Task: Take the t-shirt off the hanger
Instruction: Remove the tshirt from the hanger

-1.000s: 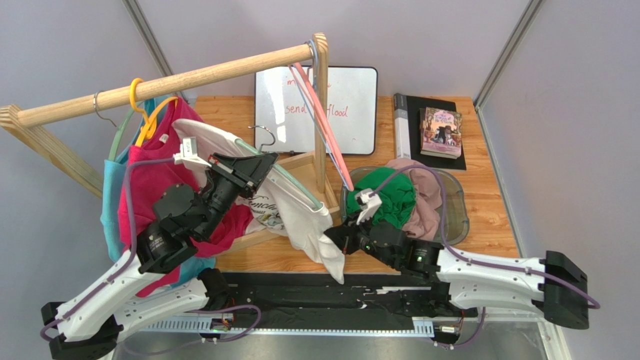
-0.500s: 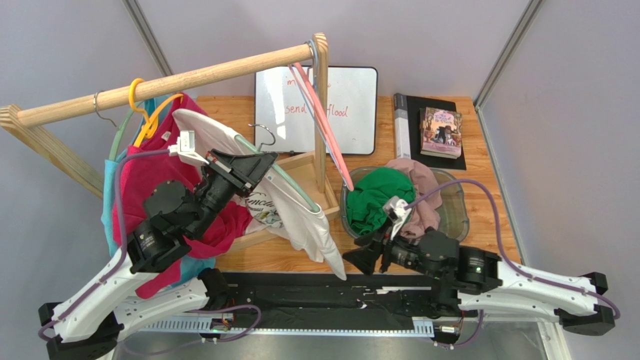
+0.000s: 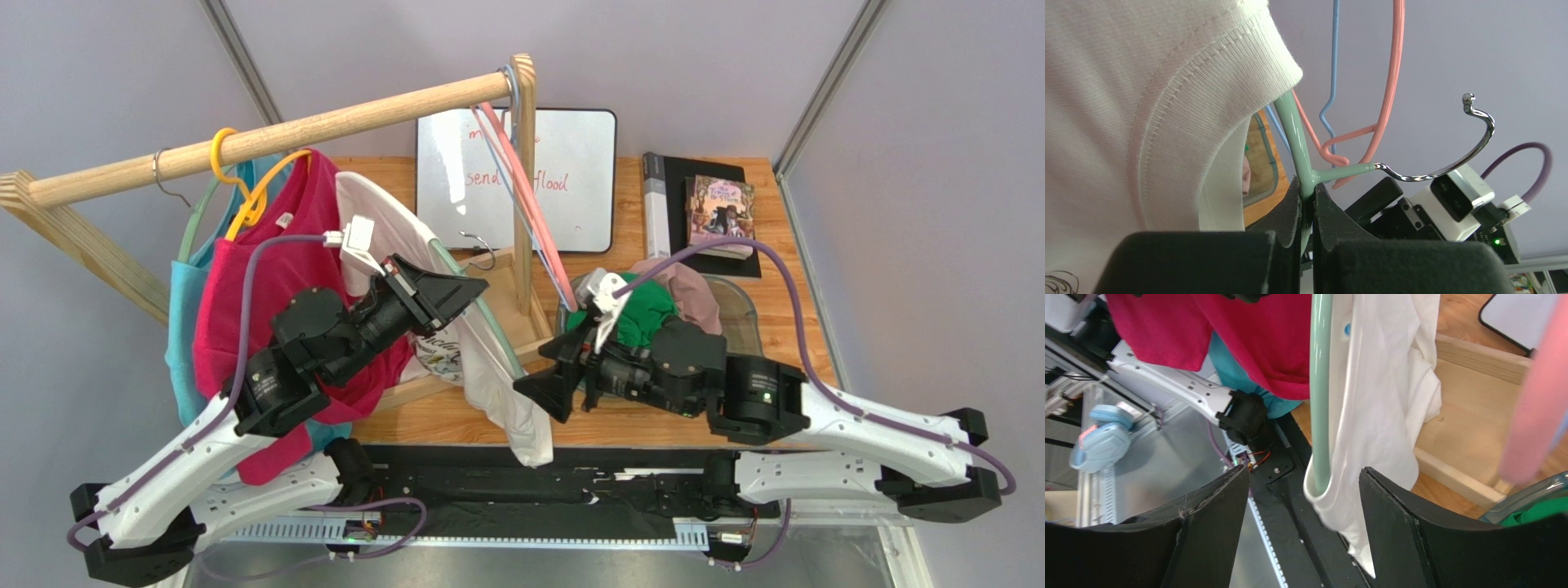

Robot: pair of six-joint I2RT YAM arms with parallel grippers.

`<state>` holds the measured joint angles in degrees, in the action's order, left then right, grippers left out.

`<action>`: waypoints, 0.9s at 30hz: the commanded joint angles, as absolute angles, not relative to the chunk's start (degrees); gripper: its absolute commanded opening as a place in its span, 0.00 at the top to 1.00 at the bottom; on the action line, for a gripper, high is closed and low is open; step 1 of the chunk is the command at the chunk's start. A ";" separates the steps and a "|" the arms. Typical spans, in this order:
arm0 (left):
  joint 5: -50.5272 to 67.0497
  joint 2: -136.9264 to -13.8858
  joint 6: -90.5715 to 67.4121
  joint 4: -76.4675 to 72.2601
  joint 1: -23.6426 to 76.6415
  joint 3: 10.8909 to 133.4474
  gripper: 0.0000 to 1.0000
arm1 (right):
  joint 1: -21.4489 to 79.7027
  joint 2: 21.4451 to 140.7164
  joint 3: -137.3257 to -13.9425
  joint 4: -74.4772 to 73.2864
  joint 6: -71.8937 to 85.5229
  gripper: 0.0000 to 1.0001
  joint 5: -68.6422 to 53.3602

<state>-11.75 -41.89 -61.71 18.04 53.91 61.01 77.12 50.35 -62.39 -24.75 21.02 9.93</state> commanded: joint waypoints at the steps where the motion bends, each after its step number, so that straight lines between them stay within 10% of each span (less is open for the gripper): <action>1: -7.48 -39.29 -61.26 15.56 53.88 60.30 1.00 | 77.43 56.15 -69.42 -25.75 16.00 0.29 14.06; 7: -4.13 -38.67 -62.66 14.59 53.88 59.85 1.00 | 77.52 64.51 -74.97 -24.52 14.59 0.61 18.36; 16: -1.59 -38.58 -63.90 12.92 53.88 58.36 1.00 | 77.34 68.72 -76.11 -19.43 11.96 0.68 22.14; 18: -0.36 -39.28 -62.93 12.92 53.88 58.80 1.00 | 77.34 69.43 -76.64 -19.68 11.51 1.00 23.37; 19: -0.44 -39.46 -62.58 12.92 53.88 58.71 1.00 | 77.34 69.26 -76.38 -19.95 11.77 1.00 24.68; 23: 1.93 -38.42 -58.37 17.47 53.88 59.67 0.56 | 77.26 65.23 -72.79 -18.38 13.09 1.00 26.72; 27: 2.47 -35.16 -51.08 24.07 53.88 62.13 0.53 | 76.82 62.67 -72.33 -20.04 14.50 1.00 26.72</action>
